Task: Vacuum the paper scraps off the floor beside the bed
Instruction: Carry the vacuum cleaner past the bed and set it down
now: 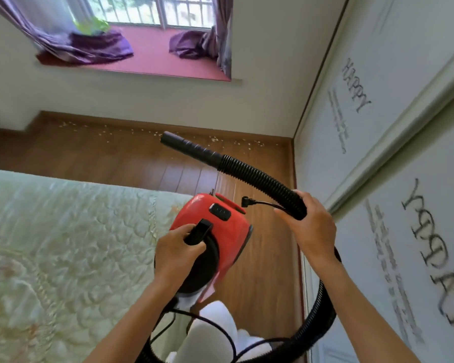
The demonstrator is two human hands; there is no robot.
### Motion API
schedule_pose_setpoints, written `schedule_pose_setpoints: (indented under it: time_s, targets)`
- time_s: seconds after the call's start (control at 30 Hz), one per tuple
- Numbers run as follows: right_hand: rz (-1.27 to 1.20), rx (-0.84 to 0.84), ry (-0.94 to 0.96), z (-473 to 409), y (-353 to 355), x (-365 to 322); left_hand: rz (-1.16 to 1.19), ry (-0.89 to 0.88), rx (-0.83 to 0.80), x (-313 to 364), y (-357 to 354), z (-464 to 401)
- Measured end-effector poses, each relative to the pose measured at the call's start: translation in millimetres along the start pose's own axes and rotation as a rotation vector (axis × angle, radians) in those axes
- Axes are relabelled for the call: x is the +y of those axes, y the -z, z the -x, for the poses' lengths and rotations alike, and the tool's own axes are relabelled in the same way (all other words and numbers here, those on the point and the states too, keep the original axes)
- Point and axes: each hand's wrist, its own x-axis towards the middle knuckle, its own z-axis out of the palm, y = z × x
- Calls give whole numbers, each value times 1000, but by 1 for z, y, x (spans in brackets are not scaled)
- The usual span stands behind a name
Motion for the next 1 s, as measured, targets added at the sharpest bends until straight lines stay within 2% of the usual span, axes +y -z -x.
schedule_pose_setpoints:
  time_s: [0.17, 0.4, 0.63, 1.0]
  targets:
    - [4, -31, 67, -110, -41, 1, -10, 36, 7, 12, -21, -102]
    - [47, -16, 119, -267, -96, -28, -35, -18, 36, 22, -27, -247]
    - [10, -21, 155, -397, -146, -69, -10, 20, 155, 30, -10, -376]
    - [-32, -335, 399, -653, -300, -133, 121, 374, 430, 25, -4, -593]
